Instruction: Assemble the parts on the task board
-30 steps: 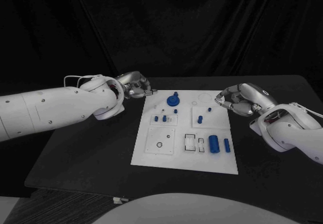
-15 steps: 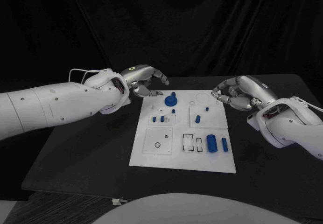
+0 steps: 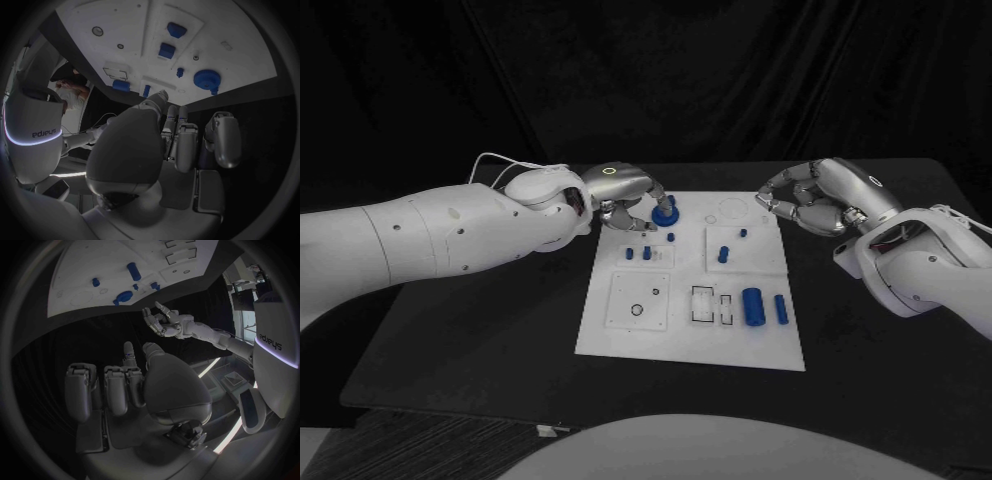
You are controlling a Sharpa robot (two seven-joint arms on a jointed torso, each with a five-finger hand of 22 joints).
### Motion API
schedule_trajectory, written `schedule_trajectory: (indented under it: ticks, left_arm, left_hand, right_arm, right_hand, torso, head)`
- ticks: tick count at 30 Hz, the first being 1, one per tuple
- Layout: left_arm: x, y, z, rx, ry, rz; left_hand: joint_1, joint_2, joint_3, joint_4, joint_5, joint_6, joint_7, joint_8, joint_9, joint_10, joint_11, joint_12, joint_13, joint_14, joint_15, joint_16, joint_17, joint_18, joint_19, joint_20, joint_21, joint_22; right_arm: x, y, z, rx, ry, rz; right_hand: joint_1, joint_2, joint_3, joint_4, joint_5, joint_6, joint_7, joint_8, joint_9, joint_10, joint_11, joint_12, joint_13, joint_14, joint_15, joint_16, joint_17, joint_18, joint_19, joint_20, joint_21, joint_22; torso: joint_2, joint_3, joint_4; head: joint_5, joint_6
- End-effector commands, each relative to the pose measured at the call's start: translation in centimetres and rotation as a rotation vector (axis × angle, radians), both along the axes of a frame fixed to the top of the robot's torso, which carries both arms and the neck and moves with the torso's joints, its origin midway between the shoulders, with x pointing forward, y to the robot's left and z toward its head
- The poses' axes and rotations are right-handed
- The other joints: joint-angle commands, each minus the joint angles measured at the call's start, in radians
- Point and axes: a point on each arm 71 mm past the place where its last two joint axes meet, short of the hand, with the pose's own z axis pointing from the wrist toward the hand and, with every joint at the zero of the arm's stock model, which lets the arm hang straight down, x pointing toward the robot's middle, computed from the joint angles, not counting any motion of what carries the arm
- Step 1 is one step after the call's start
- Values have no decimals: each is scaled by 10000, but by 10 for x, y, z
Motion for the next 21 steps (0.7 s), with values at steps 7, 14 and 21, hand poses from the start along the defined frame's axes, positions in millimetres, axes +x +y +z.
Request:
schedule_trajectory:
  ticks: [7, 14, 21]
  left_arm:
    - [1, -14, -2, 216, -271, -274]
    - [8, -26, -6, 557, 92, -137]
    - [12, -36, -8, 791, 320, -63]
  left_hand:
    - [-133, -181, 394, -152, -7, 156, 62, 6, -222, 195, 70, 291, -190, 438, -18, 147, 1109, 261, -19, 15, 73, 1839]
    - [-80, -205, 626, -286, 325, 6, 73, -110, -416, 281, 129, 298, -403, 436, 25, 142, 1076, 261, -7, 49, 64, 1839]
    - [-282, -242, 797, -313, 187, 116, 121, -53, -585, 579, 116, 310, -695, 433, 27, 144, 1051, 263, 5, 68, 61, 1841]
  right_arm:
    - [2, 5, 0, -15, 54, -82]
    - [3, 8, 0, -27, 99, -33]
    - [3, 10, -1, -19, 99, -3]
  right_hand:
    - [133, -153, 307, 76, 48, 51, -32, -190, 149, 845, -39, -154, 2163, 978, -59, -76, 2230, 87, 540, -19, -202, 2419]
    - [145, -150, 318, 69, 51, 47, -35, -194, 149, 850, -41, -144, 2171, 979, -61, -75, 2232, 86, 542, -20, -200, 2420]
    - [152, -152, 322, 65, 52, 45, -35, -196, 148, 851, -42, -143, 2172, 979, -62, -75, 2233, 88, 539, -21, -206, 2418]
  torso:
    - [134, -284, 34]
    - [135, -359, 46]
    - [103, -372, 28]
  head:
    - [4, 0]
    - [-5, 0]
    - [-20, 0]
